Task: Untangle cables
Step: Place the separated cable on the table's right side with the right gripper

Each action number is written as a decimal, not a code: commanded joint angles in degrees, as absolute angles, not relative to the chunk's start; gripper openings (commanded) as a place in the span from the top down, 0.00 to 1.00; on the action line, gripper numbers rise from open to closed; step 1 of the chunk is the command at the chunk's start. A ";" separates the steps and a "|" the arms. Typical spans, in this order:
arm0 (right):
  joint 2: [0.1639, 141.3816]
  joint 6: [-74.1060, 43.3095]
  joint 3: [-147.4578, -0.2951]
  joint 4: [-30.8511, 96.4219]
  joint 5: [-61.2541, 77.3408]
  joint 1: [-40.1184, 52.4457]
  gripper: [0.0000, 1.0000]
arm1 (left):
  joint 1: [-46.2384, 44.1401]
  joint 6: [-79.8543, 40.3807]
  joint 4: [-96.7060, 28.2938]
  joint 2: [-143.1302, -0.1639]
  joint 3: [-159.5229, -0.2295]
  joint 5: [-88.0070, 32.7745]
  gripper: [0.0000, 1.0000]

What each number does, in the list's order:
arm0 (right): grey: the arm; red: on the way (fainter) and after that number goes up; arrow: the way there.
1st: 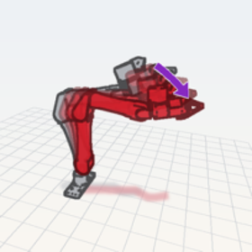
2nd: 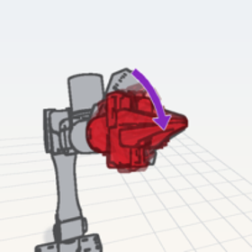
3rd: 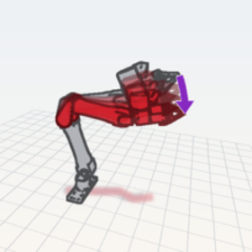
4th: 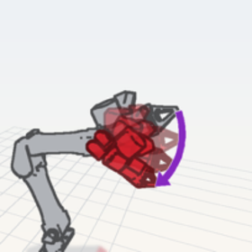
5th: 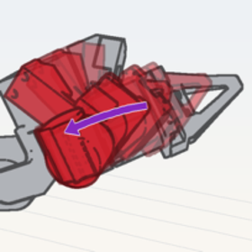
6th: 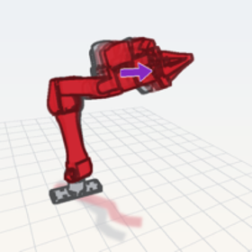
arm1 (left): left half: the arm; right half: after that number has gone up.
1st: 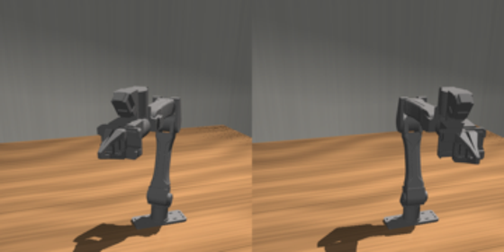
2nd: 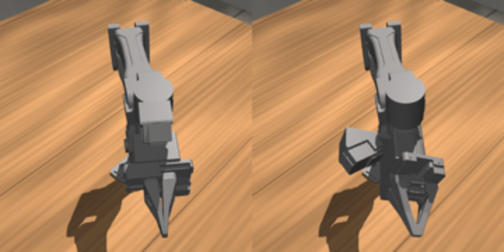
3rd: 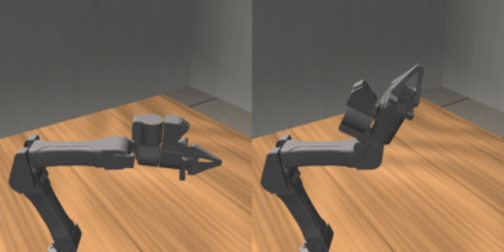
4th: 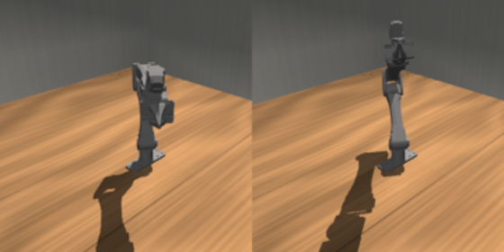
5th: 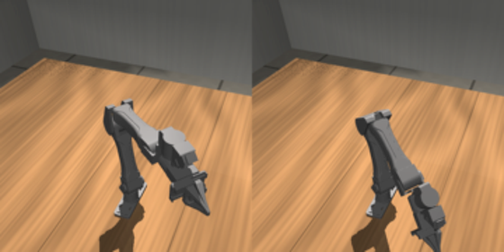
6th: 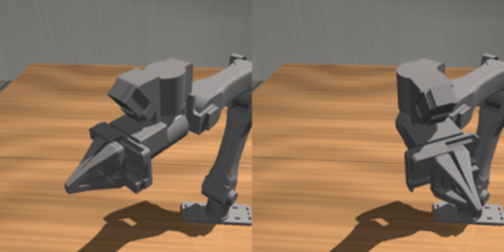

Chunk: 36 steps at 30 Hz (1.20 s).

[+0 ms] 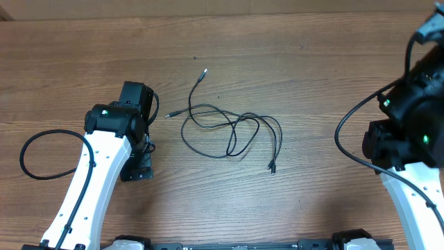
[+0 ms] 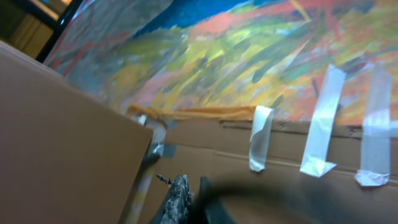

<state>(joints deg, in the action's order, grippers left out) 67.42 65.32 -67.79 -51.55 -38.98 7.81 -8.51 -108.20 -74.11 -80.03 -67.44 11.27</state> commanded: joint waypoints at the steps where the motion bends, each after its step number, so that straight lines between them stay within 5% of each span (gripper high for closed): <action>1: 69.06 57.47 -68.01 -47.97 -41.52 5.30 0.96 | -8.27 -107.55 -74.32 -78.65 -68.40 12.40 0.00; 16: 84.33 38.41 -68.01 -29.80 -43.51 -13.21 0.96 | -8.27 -107.55 -74.32 -78.65 -68.40 12.40 0.00; 23: 92.12 18.65 -68.01 -12.27 -43.97 -20.29 0.96 | -8.27 -107.55 -74.32 -78.65 -68.40 12.40 0.00; 29: 93.97 3.05 -67.99 0.62 -21.91 -24.12 0.96 | -8.27 -107.55 -74.32 -78.65 -68.40 12.40 0.00; 36: 94.21 -10.66 -68.01 -2.20 13.58 -28.67 0.96 | -8.27 -107.55 -74.32 -78.65 -68.40 12.40 0.00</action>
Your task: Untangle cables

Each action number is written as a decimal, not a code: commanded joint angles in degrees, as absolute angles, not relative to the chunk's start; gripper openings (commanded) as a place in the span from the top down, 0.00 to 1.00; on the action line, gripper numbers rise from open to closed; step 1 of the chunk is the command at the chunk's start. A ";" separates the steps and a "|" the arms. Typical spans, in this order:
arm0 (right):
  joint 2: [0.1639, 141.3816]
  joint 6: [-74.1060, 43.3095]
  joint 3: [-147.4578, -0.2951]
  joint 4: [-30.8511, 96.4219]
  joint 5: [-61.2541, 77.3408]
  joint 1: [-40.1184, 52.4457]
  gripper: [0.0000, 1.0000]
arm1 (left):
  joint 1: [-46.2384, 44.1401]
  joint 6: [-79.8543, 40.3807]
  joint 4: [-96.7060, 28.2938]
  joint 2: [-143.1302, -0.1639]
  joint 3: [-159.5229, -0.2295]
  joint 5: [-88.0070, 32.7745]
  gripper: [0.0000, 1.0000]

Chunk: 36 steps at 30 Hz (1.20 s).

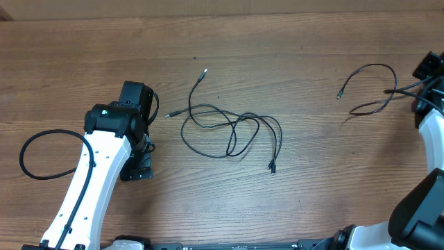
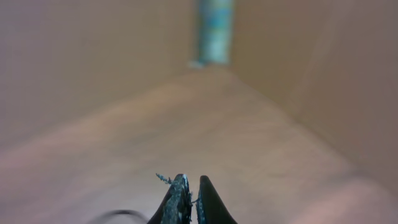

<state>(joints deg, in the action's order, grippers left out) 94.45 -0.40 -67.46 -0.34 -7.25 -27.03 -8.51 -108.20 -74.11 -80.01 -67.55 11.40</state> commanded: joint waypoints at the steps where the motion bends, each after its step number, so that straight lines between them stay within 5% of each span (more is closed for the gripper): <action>1: 94.32 -12.19 -68.01 -3.42 17.76 -29.30 0.96 | -8.27 -107.55 -74.32 -78.65 -68.40 12.40 0.00; 7: 94.39 -17.65 -68.01 -7.79 30.00 -32.08 0.96 | -8.27 -107.55 -74.32 -78.65 -68.40 12.40 0.00; 22: 95.44 -21.74 -67.99 -7.42 31.42 -32.86 0.95 | -8.27 -107.55 -74.32 -78.65 -68.40 12.40 0.00; 32: 101.89 -22.96 -67.99 -6.55 31.86 -32.82 0.43 | -8.27 -107.55 -74.32 -78.65 -68.40 12.40 0.00; 33: 102.15 -22.96 -67.99 -6.22 31.83 -32.80 0.34 | -8.27 -107.55 -74.32 -78.65 -68.40 12.40 0.00; 35: 102.26 -22.92 -67.99 -5.39 31.81 -32.82 0.00 | -8.27 -107.55 -74.32 -78.65 -68.40 12.40 0.00; 36: 102.24 -22.94 -67.99 -5.21 31.83 -32.82 0.00 | -8.27 -107.55 -74.32 -78.65 -68.40 12.40 0.00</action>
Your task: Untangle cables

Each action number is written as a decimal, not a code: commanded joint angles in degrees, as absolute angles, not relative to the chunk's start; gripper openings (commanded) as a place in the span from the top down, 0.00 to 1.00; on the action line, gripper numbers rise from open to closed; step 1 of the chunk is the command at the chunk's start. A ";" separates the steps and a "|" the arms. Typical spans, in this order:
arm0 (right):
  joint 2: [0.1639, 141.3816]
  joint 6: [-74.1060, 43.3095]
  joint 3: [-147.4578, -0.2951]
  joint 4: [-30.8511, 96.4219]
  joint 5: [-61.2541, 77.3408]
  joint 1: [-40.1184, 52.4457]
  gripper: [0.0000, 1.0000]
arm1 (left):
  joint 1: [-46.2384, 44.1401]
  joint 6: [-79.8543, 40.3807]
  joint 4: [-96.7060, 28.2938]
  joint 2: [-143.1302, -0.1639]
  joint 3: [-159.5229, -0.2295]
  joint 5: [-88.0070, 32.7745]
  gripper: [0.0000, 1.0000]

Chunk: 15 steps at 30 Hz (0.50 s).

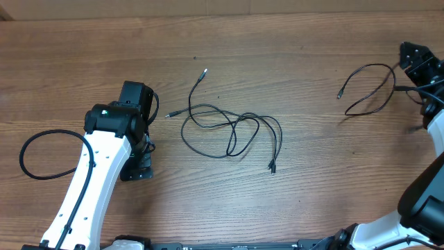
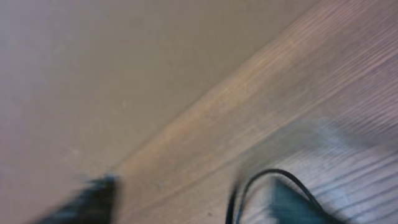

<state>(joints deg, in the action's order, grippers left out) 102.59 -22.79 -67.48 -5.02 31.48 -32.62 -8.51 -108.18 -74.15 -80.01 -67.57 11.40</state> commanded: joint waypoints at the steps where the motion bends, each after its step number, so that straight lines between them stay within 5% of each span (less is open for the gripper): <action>1: 102.26 -22.92 -67.99 -4.99 31.86 -32.80 0.00 | -8.27 -107.55 -74.32 -78.65 -68.40 12.40 0.00; 11: 102.24 -22.92 -67.99 1.54 32.93 -32.80 0.00 | -8.27 -107.55 -74.32 -78.65 -68.40 12.40 0.00; 15: 102.24 -22.94 -67.99 -0.16 45.93 -32.80 0.00 | -8.27 -107.55 -74.32 -78.65 -68.40 12.40 0.00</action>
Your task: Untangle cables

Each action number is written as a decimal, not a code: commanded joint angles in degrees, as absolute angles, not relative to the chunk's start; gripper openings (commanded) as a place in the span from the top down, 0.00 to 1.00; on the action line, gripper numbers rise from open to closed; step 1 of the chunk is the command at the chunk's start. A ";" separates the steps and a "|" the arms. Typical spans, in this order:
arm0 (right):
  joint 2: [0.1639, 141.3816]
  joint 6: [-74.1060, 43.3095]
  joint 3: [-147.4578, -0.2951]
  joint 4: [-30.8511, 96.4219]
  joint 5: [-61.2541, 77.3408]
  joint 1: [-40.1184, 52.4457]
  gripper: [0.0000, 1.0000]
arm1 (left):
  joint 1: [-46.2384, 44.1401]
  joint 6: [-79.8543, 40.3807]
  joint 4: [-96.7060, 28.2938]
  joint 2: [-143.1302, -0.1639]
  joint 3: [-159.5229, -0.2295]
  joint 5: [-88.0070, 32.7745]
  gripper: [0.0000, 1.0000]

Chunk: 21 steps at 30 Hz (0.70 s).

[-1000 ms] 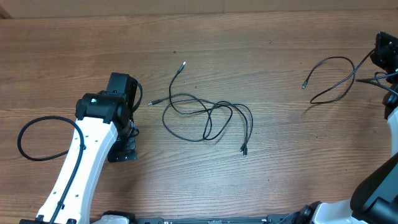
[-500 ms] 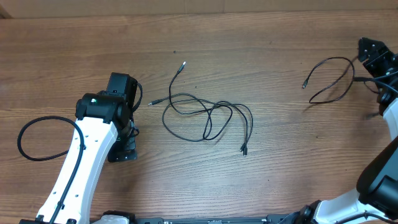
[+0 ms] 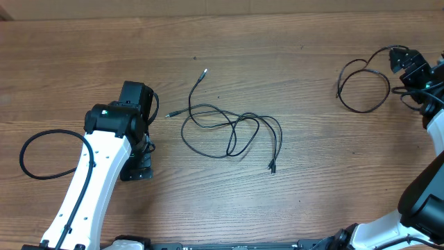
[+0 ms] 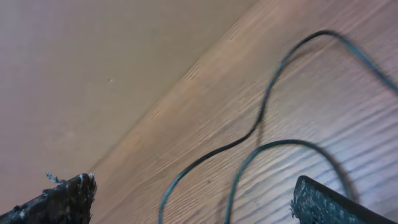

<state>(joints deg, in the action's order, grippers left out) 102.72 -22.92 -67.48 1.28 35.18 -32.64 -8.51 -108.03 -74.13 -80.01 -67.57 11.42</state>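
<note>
A tangle of thin black cables (image 3: 239, 123) lies at the middle of the wooden table, its plug ends sticking out above and below. One separate black cable (image 3: 339, 87) lies in a loop at the far right. My right gripper (image 3: 408, 66) hovers at that loop's upper right edge, open. In the right wrist view its fingers (image 4: 68, 196) stand wide apart, and the cable (image 4: 267, 99) runs across the wood between them, touching neither. My left gripper (image 3: 137, 167) rests on the table left of the tangle, mostly hidden under its arm.
The left arm's own black lead (image 3: 24, 149) curls on the table at the far left. A brown cardboard wall (image 4: 93, 62) rises along the table's far edge. The table's right edge is close to the right arm.
The separate cable has changed from an open curve into a closed loop on the table. My right gripper, open then too, has shifted slightly left and lower. The left arm and tangle are unchanged.
First my right arm was raised high at the right, with only the tangle showing on the table. Then the right gripper was shut on a cable hanging at the far right. Later it was open with that cable down, and now the cable lies looped apart from the tangle.
</note>
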 commanded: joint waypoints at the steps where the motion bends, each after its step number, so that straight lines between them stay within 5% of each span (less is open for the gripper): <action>1: 102.24 -22.92 -67.99 -0.67 48.82 -32.69 0.00 | -8.27 -107.55 -74.32 -78.65 -68.40 12.40 0.00; 12: 102.24 -11.03 -67.99 14.06 52.53 -25.15 0.00 | -8.27 -107.55 -74.32 -78.65 -68.40 12.40 0.00; 21: 102.24 -0.89 -67.99 22.79 26.02 -10.07 0.00 | -8.27 -107.55 -74.32 -78.65 -68.40 12.43 0.00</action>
